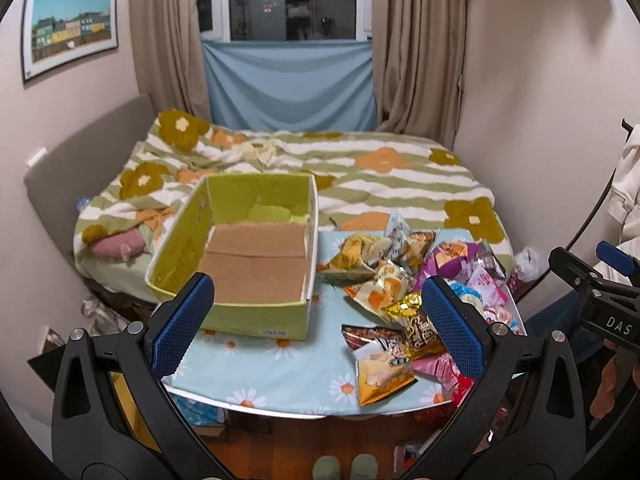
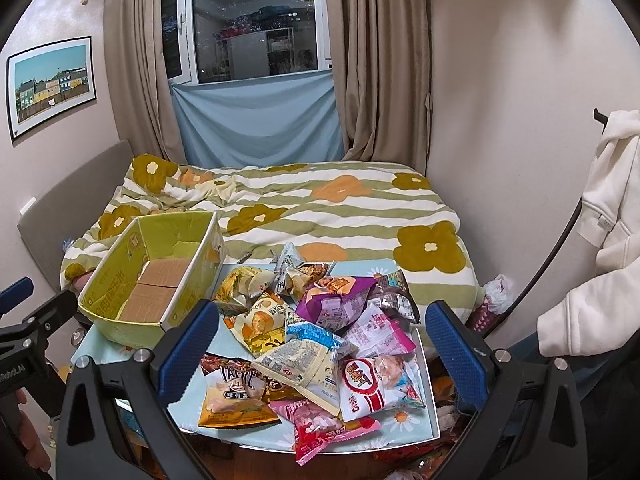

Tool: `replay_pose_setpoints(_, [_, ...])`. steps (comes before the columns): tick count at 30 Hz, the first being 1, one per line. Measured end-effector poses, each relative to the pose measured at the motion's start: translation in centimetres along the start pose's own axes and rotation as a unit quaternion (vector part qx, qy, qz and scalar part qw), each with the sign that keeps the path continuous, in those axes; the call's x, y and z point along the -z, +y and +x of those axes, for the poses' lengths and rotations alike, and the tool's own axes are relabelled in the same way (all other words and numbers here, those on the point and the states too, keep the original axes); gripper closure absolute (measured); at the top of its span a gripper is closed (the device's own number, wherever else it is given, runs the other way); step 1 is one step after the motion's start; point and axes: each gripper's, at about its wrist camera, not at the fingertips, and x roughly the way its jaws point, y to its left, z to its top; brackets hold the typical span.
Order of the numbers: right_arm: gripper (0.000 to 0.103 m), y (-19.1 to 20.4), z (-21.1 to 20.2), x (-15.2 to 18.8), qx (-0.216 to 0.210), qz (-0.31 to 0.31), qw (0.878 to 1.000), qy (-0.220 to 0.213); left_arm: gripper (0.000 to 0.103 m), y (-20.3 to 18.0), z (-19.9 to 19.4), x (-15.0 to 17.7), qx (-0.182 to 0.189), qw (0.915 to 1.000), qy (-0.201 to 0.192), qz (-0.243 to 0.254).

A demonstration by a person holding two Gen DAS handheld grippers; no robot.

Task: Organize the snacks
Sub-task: 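Grasp the red-and-white chip bag with the left gripper while the right grasps the blue-white bag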

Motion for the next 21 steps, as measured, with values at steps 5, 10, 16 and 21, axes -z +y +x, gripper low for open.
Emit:
replay_pose_setpoints(5, [0.000,0.9,1.1,1.0,-0.003,-0.004,1.000,0.013,0.000,0.1,3.1,0.8,0.033,0.9982,0.051,0.000])
replay_pose_setpoints(10, [0.000,-0.4,3.4,2.4,-0.023,-0.019,0.998,0.047,0.000,-0.9,7.7,3.4,0.060,0.9916,0.114,-0.008])
replay_pose_setpoints(16, [0.000,-2.5,9.1,4.7,-0.075,0.016,0.989,0.129,0.000,-2.9,13.0,6.7,0.065,0.9816,0.176,-0.036])
replay_pose_setpoints(21, [0.000,-3.6,13.7,5.7,-0.096,0.053,0.977,0.183,0.000,-4.6,17.0,9.2,0.057,0.9755,0.205,-0.054])
